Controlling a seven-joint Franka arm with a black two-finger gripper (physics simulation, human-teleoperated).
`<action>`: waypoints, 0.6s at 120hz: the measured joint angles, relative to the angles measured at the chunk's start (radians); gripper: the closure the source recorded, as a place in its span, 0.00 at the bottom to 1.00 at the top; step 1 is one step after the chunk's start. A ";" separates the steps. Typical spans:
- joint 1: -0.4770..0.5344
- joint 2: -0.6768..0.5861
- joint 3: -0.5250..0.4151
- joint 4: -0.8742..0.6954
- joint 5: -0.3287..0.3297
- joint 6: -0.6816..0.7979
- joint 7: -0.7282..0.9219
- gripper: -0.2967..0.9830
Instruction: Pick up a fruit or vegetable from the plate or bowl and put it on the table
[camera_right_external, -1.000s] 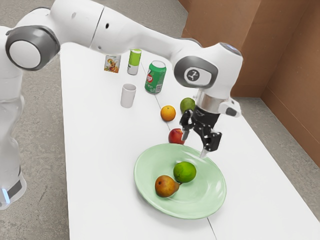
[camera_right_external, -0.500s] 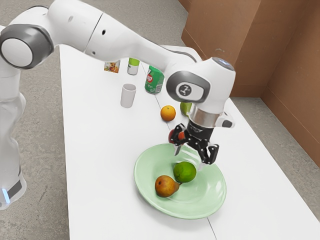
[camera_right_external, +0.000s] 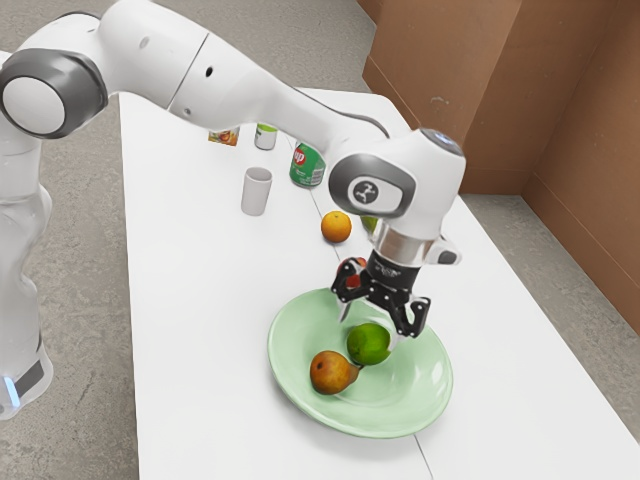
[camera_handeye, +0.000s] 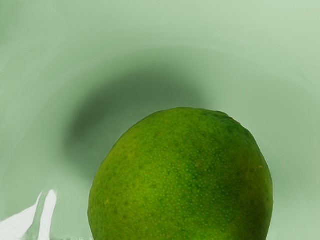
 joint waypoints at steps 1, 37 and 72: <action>-0.001 0.000 0.000 -0.001 0.000 0.000 -0.001 0.23; -0.007 0.000 0.000 -0.022 -0.009 0.004 -0.039 0.23; -0.011 0.005 0.000 -0.032 -0.013 0.020 -0.060 0.23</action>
